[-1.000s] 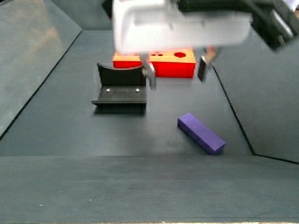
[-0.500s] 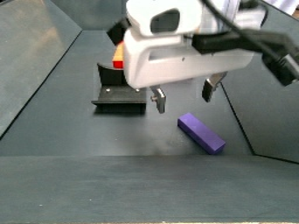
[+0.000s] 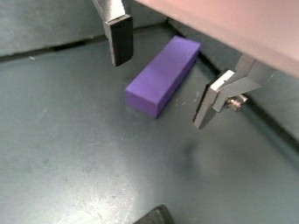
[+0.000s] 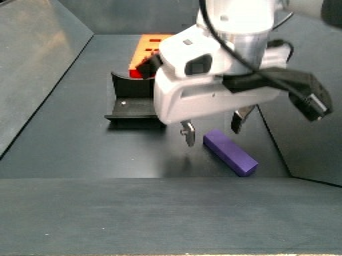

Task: Pick up the rectangle object. Move up. Place the rectangle object on the fixture. Regrasp the rectangle object. Move to above the board. Insert the rectangle object.
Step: Pick up the rectangle object.

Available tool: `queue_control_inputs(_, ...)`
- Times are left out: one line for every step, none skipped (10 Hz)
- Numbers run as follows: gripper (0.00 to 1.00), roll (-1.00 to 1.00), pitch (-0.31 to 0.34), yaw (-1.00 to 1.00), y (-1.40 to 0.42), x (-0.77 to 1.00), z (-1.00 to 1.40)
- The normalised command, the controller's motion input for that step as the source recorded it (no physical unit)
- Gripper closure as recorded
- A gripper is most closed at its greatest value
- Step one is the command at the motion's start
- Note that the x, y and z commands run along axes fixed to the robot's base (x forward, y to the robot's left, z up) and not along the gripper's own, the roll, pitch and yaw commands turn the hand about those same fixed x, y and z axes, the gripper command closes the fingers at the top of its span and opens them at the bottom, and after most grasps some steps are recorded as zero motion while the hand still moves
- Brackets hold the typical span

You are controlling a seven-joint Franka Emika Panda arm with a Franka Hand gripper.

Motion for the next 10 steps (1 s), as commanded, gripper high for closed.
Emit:
queue_control_inputs(0.0,0.04,0.0,0.0,0.01,-0.05,-0.29)
queue_control_inputs(0.0,0.11,0.057,0.0,0.13,-0.11,-0.1)
queue_control_inputs(0.0,0.09,0.033,0.0,0.09,-0.11,0.0)
queue_control_inputs(0.0,0.1,0.0,0.0,0.08,-0.24,-0.16)
queue_control_inputs(0.0,0.06,0.0,0.0,0.04,-0.21,-0.28)
queue_control_inputs(0.0,0.0,-0.026,0.0,0.05,-0.15,-0.19)
queue_control_inputs(0.0,0.0,-0.023,0.0,0.0,-0.04,-0.05)
queue_control_inputs(0.0,0.0,0.0,0.0,0.0,0.0,0.0)
queue_control_inputs(1.0,0.0,0.0,0.0,0.0,0.0,0.0)
queue_control_inputs(1.0,0.0,0.0,0.0,0.0,0.0,0.0)
